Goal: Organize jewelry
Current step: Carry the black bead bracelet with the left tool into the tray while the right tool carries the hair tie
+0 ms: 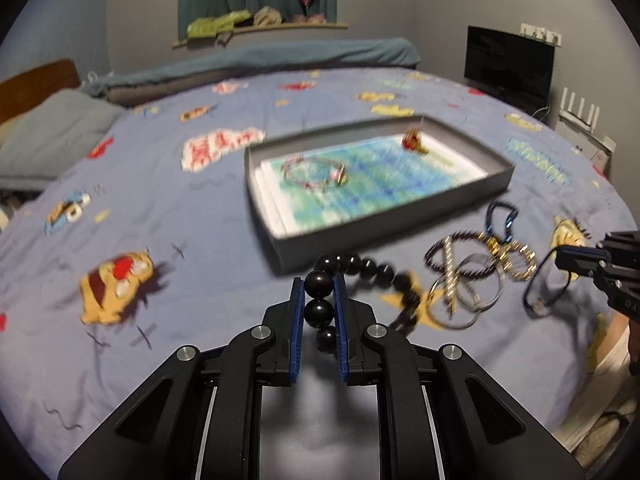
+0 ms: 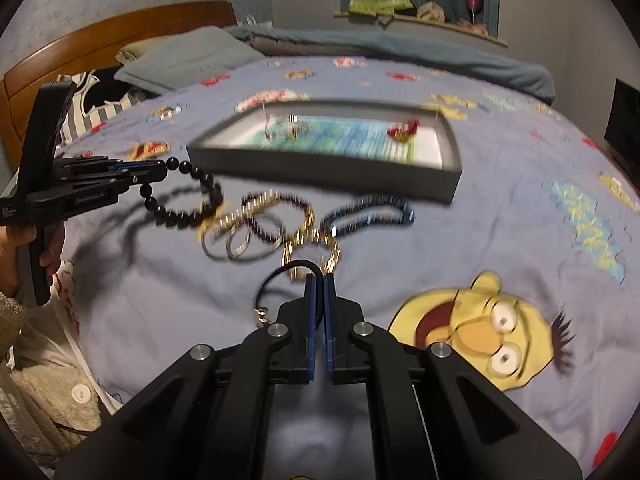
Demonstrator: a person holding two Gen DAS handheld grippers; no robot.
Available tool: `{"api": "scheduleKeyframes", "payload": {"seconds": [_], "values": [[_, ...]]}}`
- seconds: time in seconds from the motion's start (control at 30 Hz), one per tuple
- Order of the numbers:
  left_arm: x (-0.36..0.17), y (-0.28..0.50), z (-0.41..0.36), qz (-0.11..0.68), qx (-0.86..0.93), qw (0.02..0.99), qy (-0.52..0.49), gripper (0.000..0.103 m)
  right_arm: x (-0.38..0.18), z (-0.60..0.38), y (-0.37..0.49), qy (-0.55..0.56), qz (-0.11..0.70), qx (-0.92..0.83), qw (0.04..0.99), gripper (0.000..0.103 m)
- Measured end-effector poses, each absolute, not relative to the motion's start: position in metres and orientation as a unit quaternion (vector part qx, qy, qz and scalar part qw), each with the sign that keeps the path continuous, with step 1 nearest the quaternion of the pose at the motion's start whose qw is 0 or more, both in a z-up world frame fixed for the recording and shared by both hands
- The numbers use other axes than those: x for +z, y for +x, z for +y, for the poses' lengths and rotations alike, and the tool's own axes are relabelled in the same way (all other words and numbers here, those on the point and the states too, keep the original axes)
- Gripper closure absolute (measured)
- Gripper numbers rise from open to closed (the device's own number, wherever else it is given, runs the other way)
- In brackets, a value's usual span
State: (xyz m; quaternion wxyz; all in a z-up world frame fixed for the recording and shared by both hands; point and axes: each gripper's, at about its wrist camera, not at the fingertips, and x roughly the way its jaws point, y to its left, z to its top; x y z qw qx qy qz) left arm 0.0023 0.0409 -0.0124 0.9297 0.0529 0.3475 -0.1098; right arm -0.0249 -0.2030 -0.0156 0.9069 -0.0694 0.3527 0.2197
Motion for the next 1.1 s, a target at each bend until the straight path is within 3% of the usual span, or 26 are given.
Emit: {"api": "scheduleKeyframes", "payload": {"seconds": [0.57, 1.1], "values": [[0.087, 0.035, 0.035, 0.247, -0.112, 0.96, 0.073, 0.088, 0.061, -0.225, 0.051, -0.064, 0.272, 0.168, 0.945, 0.1], [0.031, 0.097, 0.007, 0.31, -0.161, 0.937, 0.012, 0.088, 0.007, -0.204, 0.12, -0.045, 0.361, 0.147, 0.92, 0.1]]}}
